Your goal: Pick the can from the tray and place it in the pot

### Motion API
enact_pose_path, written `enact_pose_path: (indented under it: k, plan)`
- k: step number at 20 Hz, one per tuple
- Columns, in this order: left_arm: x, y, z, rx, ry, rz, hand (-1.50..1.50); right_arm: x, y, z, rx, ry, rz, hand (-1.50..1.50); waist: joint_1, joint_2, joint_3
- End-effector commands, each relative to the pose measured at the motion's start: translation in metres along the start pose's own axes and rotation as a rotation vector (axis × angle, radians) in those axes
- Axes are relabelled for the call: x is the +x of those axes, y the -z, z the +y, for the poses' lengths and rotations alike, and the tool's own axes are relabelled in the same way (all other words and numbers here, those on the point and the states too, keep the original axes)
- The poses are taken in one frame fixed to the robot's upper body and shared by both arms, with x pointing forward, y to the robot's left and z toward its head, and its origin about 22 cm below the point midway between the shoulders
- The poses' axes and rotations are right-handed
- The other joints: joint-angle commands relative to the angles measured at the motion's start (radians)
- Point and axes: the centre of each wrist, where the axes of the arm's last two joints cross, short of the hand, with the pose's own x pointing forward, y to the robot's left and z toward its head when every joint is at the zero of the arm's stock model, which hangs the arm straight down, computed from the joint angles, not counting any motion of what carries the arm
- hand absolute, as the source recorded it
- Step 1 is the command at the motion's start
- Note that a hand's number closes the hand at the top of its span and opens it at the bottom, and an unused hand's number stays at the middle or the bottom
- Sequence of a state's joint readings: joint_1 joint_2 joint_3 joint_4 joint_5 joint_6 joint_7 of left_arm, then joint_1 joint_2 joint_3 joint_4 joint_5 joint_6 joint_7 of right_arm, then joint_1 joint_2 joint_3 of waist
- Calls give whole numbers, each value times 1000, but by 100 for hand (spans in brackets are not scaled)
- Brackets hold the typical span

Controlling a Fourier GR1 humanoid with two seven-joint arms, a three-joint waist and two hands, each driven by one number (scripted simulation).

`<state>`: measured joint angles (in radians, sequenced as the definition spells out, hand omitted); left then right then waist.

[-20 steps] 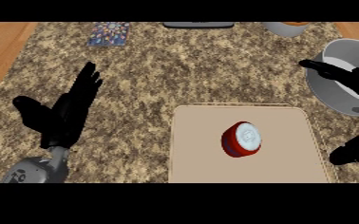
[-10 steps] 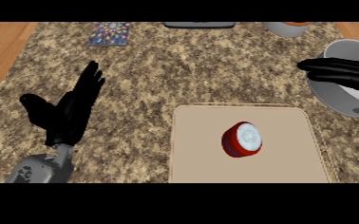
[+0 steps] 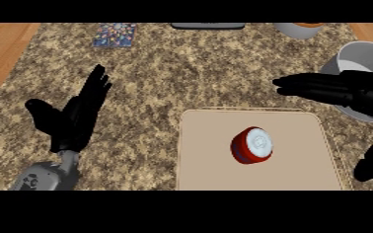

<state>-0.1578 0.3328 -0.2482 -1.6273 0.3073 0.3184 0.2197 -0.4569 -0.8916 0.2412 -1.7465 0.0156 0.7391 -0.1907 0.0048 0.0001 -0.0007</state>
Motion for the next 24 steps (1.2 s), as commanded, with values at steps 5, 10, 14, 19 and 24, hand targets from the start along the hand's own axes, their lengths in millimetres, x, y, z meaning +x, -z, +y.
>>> enact_pose_path:
  k: [5,10,14,19,24]
  plan:
    - [12,-13,-6,8,-1,-14,0,1,11,21,86,-98,106,-150,0,-2,1]
    - [30,1,-10,-1,-6,3,0,0,25,50,73,-97,124,-150,-5,-1,1]
    - [-2,-1,-1,1,4,-7,0,-2,17,55,49,-58,118,-150,-6,-1,1]
    - [-11,-12,-22,-12,0,-24,0,9,22,64,17,-31,84,-150,-5,-1,1]
    - [8,-11,11,0,5,3,0,33,50,56,10,-28,142,-150,-1,-2,0]
